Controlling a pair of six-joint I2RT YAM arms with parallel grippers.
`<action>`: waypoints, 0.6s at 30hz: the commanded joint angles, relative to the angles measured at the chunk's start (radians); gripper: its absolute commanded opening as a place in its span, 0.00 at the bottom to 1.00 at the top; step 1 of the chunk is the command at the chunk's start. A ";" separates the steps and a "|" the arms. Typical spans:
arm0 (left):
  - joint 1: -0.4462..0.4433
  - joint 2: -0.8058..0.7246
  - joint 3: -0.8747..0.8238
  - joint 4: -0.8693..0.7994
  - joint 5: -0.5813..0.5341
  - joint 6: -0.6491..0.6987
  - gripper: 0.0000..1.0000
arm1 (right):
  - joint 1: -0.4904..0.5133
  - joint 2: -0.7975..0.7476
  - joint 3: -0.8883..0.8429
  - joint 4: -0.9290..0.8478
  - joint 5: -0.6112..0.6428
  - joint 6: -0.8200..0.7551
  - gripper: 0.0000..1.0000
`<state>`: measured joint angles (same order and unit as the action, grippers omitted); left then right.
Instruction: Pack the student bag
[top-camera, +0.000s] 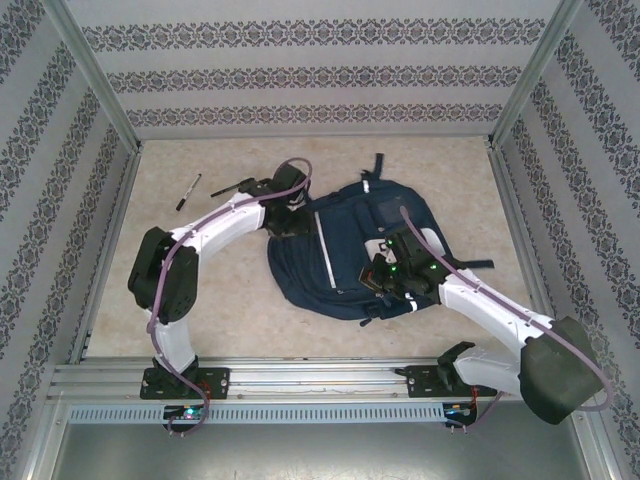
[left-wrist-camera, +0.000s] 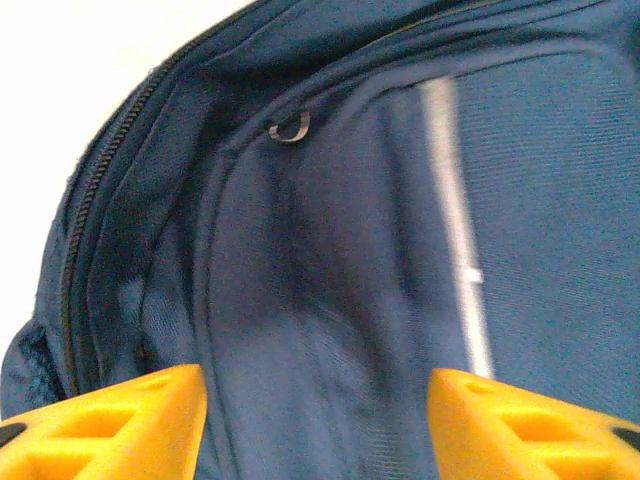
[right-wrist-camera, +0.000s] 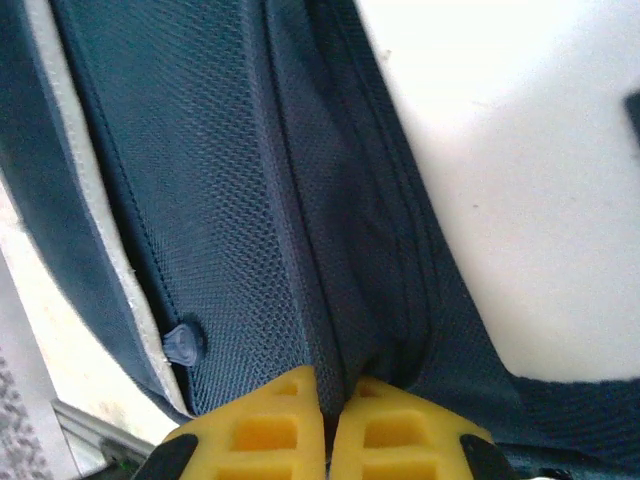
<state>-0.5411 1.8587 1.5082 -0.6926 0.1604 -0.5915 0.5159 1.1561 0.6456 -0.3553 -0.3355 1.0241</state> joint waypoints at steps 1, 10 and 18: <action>-0.007 -0.052 0.031 -0.070 0.048 0.126 0.61 | -0.027 0.006 0.031 0.047 0.004 0.038 0.09; -0.166 -0.331 -0.277 -0.038 0.128 -0.073 0.54 | -0.063 0.053 0.260 -0.425 -0.052 -0.507 0.42; -0.267 -0.357 -0.377 0.114 0.096 -0.138 0.55 | -0.051 0.004 0.307 -0.322 -0.049 -1.459 0.48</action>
<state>-0.8215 1.5135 1.1633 -0.6449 0.2607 -0.6670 0.4606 1.1896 0.9718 -0.6933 -0.3908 0.0765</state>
